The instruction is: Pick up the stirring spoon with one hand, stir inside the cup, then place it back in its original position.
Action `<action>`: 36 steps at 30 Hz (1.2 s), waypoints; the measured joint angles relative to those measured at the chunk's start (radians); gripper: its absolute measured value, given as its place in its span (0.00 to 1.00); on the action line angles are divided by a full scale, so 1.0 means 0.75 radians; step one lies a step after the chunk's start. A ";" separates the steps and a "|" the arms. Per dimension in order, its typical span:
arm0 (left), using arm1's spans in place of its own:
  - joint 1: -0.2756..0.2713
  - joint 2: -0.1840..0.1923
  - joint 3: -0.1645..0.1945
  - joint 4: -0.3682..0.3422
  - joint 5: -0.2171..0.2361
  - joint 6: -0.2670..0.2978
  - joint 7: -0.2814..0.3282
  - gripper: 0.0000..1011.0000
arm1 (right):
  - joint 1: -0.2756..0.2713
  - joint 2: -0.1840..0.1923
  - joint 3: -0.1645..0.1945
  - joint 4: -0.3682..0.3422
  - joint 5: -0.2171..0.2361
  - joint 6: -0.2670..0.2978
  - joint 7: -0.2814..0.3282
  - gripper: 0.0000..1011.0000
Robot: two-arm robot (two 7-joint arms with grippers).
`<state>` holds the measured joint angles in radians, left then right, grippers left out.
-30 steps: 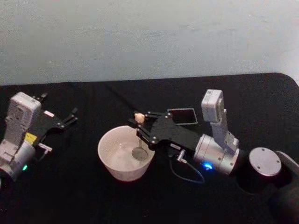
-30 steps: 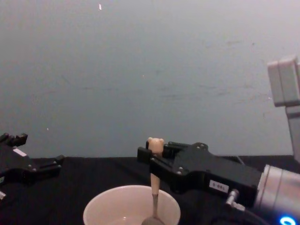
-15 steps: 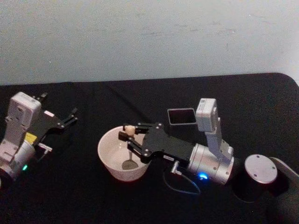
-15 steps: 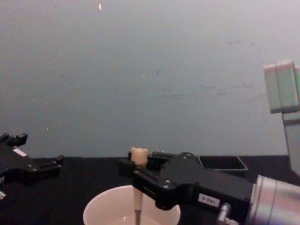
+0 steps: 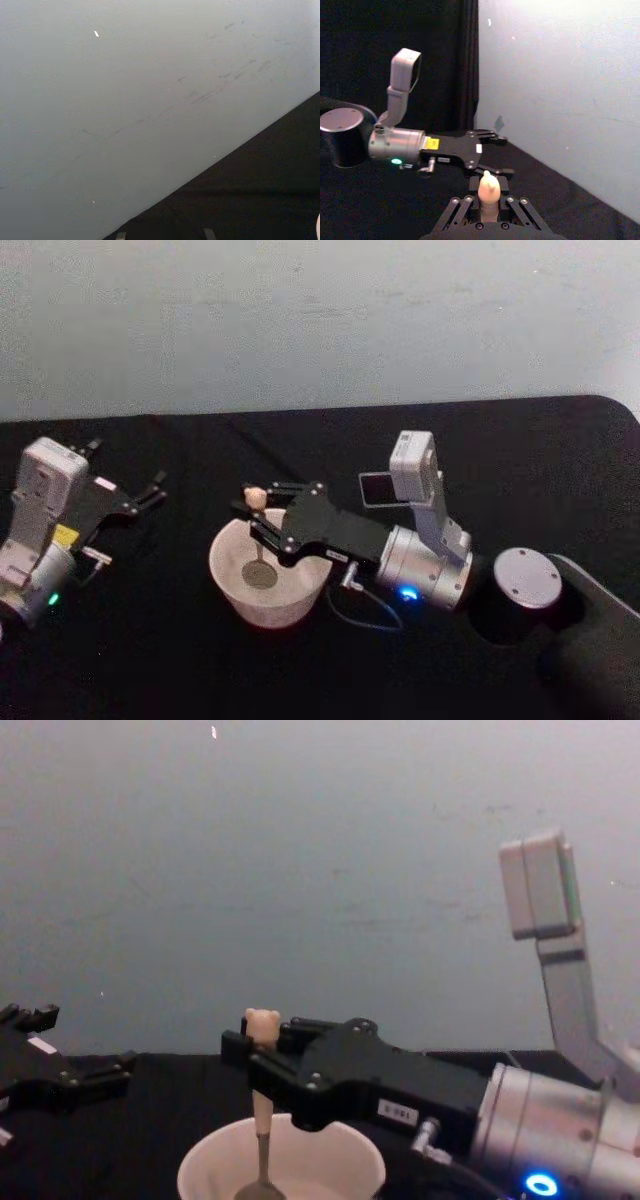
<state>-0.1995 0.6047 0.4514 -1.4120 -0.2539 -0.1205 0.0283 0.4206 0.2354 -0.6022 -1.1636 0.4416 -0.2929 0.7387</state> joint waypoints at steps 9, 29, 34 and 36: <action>0.000 0.000 0.000 0.000 0.000 0.000 0.000 0.99 | 0.026 -0.010 0.029 0.039 -0.017 -0.023 -0.032 0.21; 0.000 0.000 0.000 0.000 0.000 0.000 0.000 0.99 | -0.019 0.026 0.080 -0.066 -0.010 -0.002 -0.064 0.21; 0.000 0.000 0.000 0.000 0.000 0.000 0.000 0.99 | -0.034 0.063 0.108 -0.175 0.007 0.025 -0.085 0.21; 0.000 0.000 0.000 0.000 0.000 0.000 0.000 0.99 | -0.037 0.075 0.118 -0.207 0.012 0.033 -0.093 0.21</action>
<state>-0.1995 0.6047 0.4514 -1.4120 -0.2539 -0.1206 0.0283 0.3925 0.2915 -0.5137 -1.3190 0.4508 -0.2679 0.6687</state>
